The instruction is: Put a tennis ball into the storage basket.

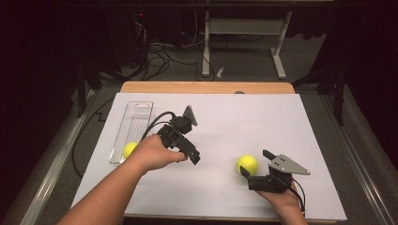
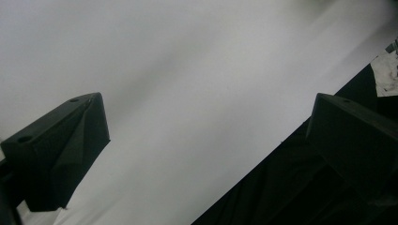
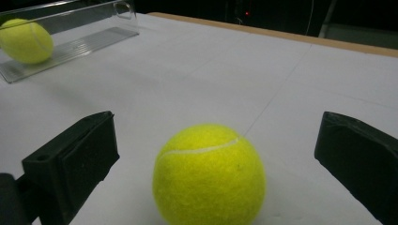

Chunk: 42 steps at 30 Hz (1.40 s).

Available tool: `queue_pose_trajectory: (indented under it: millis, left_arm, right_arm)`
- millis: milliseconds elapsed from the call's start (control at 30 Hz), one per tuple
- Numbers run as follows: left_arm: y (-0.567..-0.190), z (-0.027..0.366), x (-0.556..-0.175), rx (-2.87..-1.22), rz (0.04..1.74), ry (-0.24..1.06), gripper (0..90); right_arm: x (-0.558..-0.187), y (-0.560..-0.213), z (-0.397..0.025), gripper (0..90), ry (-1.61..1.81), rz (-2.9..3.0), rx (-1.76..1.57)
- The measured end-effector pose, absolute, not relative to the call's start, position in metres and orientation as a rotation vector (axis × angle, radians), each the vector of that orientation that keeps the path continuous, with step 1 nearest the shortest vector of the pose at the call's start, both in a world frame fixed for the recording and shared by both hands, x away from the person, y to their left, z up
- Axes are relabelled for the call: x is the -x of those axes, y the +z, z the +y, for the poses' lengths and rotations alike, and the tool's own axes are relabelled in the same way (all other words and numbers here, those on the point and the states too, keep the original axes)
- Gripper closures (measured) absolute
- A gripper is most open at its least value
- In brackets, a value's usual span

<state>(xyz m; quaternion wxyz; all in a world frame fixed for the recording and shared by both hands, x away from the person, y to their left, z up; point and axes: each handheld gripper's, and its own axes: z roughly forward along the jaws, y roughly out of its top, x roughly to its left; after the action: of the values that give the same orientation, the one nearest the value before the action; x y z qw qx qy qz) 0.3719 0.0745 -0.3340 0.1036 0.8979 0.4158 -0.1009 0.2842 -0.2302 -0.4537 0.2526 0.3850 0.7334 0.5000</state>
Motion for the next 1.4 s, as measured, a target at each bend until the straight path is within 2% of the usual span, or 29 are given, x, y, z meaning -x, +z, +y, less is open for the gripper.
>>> queue_pose_trajectory:
  millis: [433, 767, 1067, 1400]
  left_arm:
    - [-0.335, 0.073, -0.371, -2.656, 1.229, -0.296, 0.6]
    - [-0.334, 0.072, -0.372, -2.651, 1.231, -0.296, 0.7]
    - [-0.335, 0.072, -0.373, -2.648, 1.236, -0.306, 0.7]
    - [-0.336, 0.073, -0.373, -2.648, 1.243, -0.303, 0.7]
  right_arm:
    - [-0.292, -0.462, -0.226, 4.4, 1.247, 2.113, -1.131]
    - [-0.296, -0.465, -0.226, 14.7, 1.208, 2.18, -1.157]
    - [-0.299, -0.467, -0.225, 17.5, 1.181, 2.216, -1.195]
    - [-0.3, -0.469, -0.225, 25.9, 1.183, 2.252, -1.186]
